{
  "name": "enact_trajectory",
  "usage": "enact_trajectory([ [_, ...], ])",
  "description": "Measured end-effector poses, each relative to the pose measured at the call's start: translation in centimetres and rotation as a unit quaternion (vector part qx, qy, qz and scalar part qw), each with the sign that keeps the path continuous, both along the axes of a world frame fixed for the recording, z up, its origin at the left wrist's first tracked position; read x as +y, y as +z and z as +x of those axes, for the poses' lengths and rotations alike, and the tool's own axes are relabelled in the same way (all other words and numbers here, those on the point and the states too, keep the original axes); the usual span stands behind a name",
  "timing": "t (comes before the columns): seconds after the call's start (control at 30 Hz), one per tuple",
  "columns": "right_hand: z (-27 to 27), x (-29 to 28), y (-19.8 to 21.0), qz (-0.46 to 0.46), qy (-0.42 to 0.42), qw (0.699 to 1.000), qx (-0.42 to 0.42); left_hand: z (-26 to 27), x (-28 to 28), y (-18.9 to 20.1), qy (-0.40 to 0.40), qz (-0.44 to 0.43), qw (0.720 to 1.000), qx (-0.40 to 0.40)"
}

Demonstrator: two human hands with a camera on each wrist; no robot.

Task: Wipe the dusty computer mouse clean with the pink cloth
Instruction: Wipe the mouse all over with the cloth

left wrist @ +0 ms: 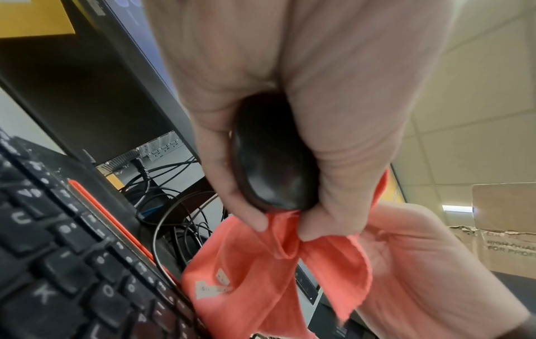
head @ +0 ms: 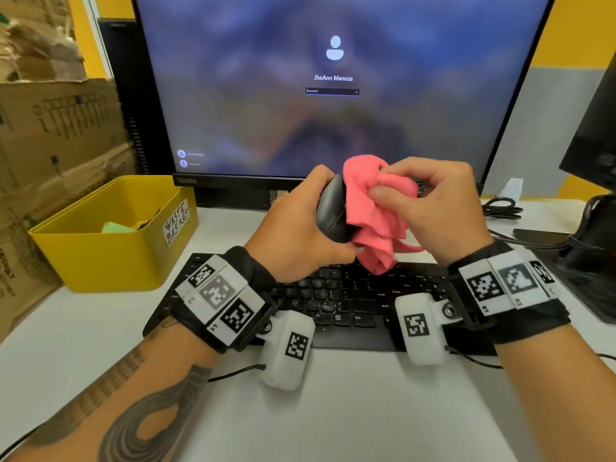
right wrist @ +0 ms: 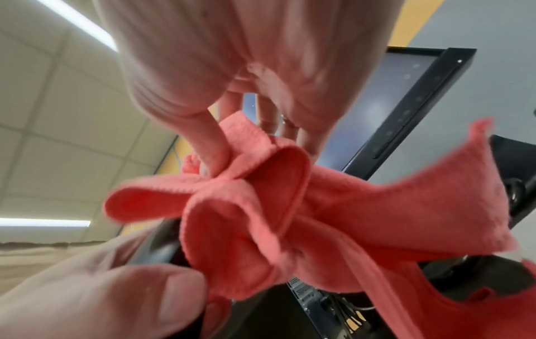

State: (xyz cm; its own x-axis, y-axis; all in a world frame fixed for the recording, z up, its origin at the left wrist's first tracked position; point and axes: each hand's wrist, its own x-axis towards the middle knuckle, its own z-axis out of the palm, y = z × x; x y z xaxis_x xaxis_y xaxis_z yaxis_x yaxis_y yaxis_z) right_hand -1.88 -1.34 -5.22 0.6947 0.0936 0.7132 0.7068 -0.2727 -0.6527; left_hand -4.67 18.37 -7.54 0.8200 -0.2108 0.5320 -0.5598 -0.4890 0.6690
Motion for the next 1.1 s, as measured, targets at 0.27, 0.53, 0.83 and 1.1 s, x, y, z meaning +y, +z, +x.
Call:
enact_trajectory([
  [0.27,-0.1,0.5,0.0,0.026,0.042,0.998,0.026,0.0,0.1,0.2,-0.031,-0.009,0.999,0.011],
  [0.53,-0.6,0.8,-0.2,0.022,0.108,0.992,0.061,0.4,-0.2,0.2,-0.057,-0.044,0.997,0.019],
  [0.83,0.4,-1.2,0.9,0.201,0.048,0.972,0.115,0.0,0.5,0.7,-0.02,-0.036,0.999,0.014],
  [1.1,-0.9,-0.8,1.4,0.06,0.063,0.996,0.026,0.1,0.4,0.6,-0.011,-0.053,0.998,0.037],
])
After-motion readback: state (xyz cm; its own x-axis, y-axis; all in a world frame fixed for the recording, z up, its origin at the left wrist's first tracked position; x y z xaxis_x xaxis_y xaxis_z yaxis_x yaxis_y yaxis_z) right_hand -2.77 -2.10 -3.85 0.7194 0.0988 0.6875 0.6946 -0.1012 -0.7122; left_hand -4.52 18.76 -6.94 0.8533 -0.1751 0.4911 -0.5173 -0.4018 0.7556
